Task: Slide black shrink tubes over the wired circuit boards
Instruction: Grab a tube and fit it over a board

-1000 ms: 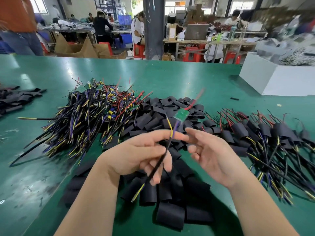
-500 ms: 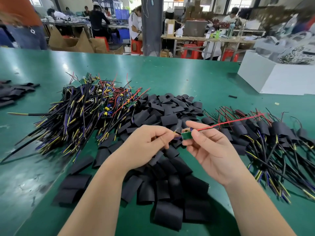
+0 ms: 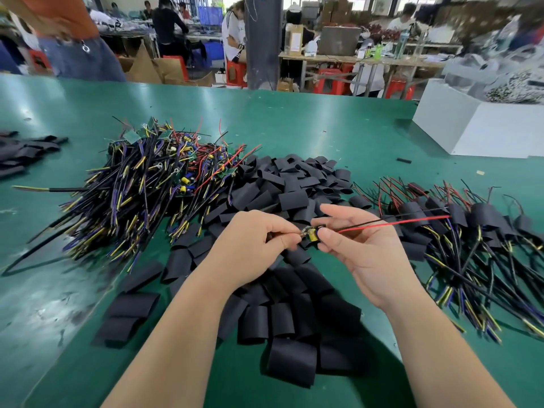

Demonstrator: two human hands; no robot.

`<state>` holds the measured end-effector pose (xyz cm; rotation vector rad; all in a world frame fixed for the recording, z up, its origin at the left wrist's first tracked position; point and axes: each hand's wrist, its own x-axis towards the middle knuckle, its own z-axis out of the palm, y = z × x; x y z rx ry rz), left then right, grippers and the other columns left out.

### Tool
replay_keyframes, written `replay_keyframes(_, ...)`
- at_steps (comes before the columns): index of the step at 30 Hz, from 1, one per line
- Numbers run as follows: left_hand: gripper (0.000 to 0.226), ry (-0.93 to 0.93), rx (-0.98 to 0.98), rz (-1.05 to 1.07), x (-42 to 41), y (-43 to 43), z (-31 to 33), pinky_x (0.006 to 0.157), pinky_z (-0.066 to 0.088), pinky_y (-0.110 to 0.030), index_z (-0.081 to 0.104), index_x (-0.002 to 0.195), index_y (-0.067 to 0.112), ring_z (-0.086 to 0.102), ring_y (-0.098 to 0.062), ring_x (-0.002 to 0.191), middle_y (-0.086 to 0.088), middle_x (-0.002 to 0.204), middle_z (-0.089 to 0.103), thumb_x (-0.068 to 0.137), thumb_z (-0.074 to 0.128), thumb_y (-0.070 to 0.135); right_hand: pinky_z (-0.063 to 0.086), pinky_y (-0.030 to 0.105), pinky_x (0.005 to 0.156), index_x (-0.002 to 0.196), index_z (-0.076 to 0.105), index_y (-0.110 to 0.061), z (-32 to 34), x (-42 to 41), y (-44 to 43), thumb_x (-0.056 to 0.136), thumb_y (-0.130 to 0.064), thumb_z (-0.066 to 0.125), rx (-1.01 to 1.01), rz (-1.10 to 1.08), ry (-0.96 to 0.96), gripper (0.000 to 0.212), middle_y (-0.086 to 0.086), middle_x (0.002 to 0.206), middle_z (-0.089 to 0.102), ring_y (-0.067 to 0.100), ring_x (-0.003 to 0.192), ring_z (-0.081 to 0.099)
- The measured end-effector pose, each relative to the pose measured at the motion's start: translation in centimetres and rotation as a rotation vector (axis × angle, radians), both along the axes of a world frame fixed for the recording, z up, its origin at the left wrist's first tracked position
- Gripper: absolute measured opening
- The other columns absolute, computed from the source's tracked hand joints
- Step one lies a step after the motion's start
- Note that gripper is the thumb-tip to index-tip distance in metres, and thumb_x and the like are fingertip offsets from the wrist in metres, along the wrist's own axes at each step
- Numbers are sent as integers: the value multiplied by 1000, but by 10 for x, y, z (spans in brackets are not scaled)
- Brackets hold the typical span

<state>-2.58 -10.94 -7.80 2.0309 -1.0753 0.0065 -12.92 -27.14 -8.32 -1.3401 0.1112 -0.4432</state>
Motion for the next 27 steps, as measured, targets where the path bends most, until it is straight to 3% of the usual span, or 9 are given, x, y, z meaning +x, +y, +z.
replay_keyframes(2,13,-47,5,61,2,1,-2,63,44,-10,76,83,28,61,4,70,29,68,65,89,66,23,54,20,73,114,66,-17,0,-4,-7,62,-9,81,-209,20,167,55,2,93,74,12,82,70)
replay_keyframes(3,13,-70,-6,98,3,1,-3,60,40,-6,77,83,26,60,6,68,29,66,64,88,66,21,53,19,75,116,65,-18,0,-6,-11,64,-15,85,-427,-4,310,56,-2,94,72,10,81,68)
replay_keyframes(5,12,-110,-10,157,5,2,-5,60,38,-4,77,87,25,57,8,66,28,69,64,87,66,21,46,16,71,106,67,-23,-2,-8,-14,66,-39,85,-934,-71,575,46,-9,93,67,5,79,61)
replay_keyframes(7,12,-133,15,208,6,3,-7,65,45,-11,77,92,27,59,7,71,23,79,69,87,67,24,40,19,65,95,67,-26,-4,-7,-9,66,-52,80,-1164,-64,655,42,-8,89,63,7,77,56)
replay_keyframes(9,13,-125,33,250,8,4,-8,68,53,-24,76,94,31,62,1,75,19,83,72,87,66,27,40,22,67,94,70,-21,-5,-5,-3,69,-45,79,-1190,-40,603,35,-4,90,63,12,78,54)
replay_keyframes(12,13,-120,27,285,9,5,-9,70,53,-30,76,94,32,62,-1,75,19,82,72,87,67,27,33,23,66,100,74,-21,-6,-4,0,75,-26,73,-1196,-75,489,25,0,91,59,15,78,51)
replay_keyframes(17,12,-121,-50,355,13,9,-10,76,55,-30,77,93,27,64,-3,81,23,79,67,87,68,23,36,27,74,109,71,-18,-8,-2,4,78,-36,75,-1264,-42,550,36,4,100,55,21,97,52)
replay_keyframes(22,13,-174,-169,329,15,11,-8,75,53,-25,77,93,19,64,-3,78,19,77,65,86,69,12,33,18,82,137,51,-19,-8,3,2,78,-24,78,-1108,-62,638,65,3,124,57,20,113,53)
replay_keyframes(27,12,-203,-238,293,15,10,-8,74,47,-17,77,94,14,61,-4,81,10,80,69,85,70,10,35,19,80,125,59,-20,-7,8,-7,76,-28,80,-1116,-31,730,54,6,124,53,21,110,55)
